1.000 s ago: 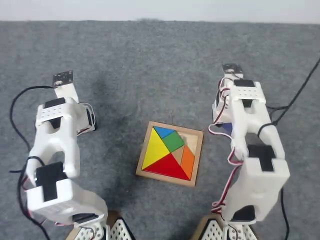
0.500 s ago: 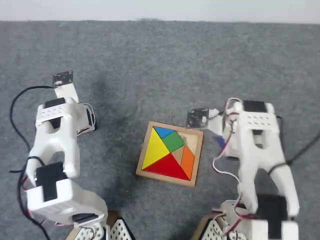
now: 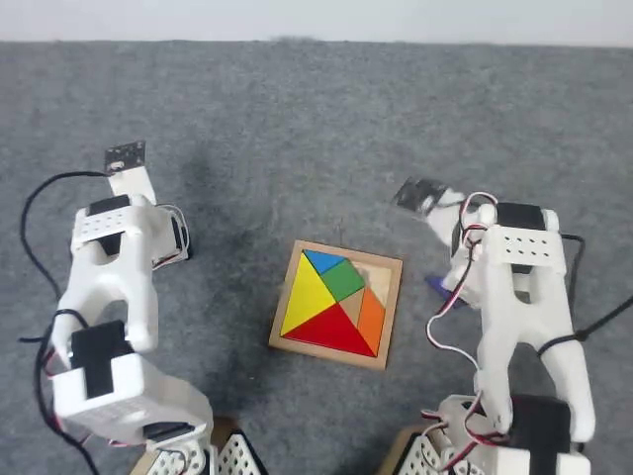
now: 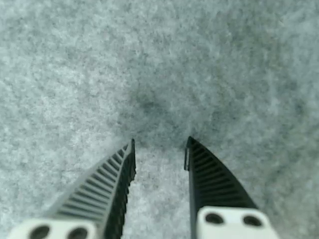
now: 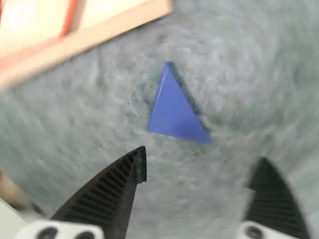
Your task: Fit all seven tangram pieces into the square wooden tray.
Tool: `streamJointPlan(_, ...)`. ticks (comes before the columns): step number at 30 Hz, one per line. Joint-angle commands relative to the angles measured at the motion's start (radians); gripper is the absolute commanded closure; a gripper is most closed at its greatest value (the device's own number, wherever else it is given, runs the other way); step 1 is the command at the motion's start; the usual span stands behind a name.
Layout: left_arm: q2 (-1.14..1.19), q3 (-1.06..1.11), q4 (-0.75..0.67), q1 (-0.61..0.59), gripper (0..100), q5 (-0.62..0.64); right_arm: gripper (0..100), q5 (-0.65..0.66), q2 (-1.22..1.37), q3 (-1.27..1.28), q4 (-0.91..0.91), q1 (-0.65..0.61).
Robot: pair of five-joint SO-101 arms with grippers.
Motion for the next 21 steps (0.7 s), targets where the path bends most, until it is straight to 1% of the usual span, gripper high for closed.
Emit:
streamJointPlan(1,-0.055,-0.007,-0.021,0.011,85,0.011,93.5,-0.718,-0.045,-0.012,0.007,-0.047)
streamJointPlan(2,-0.055,-0.007,-0.02,0.011,85,0.011,93.2,-0.847,-0.042,-0.011,0.005,-0.059)
streamJointPlan(3,-0.057,-0.005,-0.02,0.009,85,0.011,91.6,-0.925,-0.038,-0.017,-0.012,-0.074)
streamJointPlan(5,-0.057,-0.005,-0.018,0.008,85,0.011,85.0,-0.951,-0.015,-0.025,-0.025,-0.091)
streamJointPlan(7,-0.057,-0.005,-0.018,0.008,85,0.011,74.9,-0.976,0.027,-0.031,-0.001,-0.113)
streamJointPlan(8,-0.058,-0.005,-0.018,0.008,85,0.011,69.6,-1.01,0.053,-0.031,0.002,-0.119)
streamJointPlan(10,-0.058,-0.005,-0.018,0.008,85,0.011,60.4,-1.128,0.107,-0.031,-0.008,-0.117)
streamJointPlan(12,-0.058,-0.005,-0.018,0.008,85,0.011,56.0,-1.254,0.156,-0.032,-0.047,-0.117)
streamJointPlan(14,-0.058,-0.005,-0.018,0.008,85,0.011,58.4,-1.301,0.202,-0.043,-0.105,-0.119)
streamJointPlan(19,-0.057,-0.005,-0.021,0.008,85,0.011,71.7,-1.461,0.249,-0.089,-0.194,-0.119)
streamJointPlan(21,-0.057,-0.005,-0.025,0.008,85,0.011,72.4,-1.499,0.251,-0.095,-0.202,-0.133)
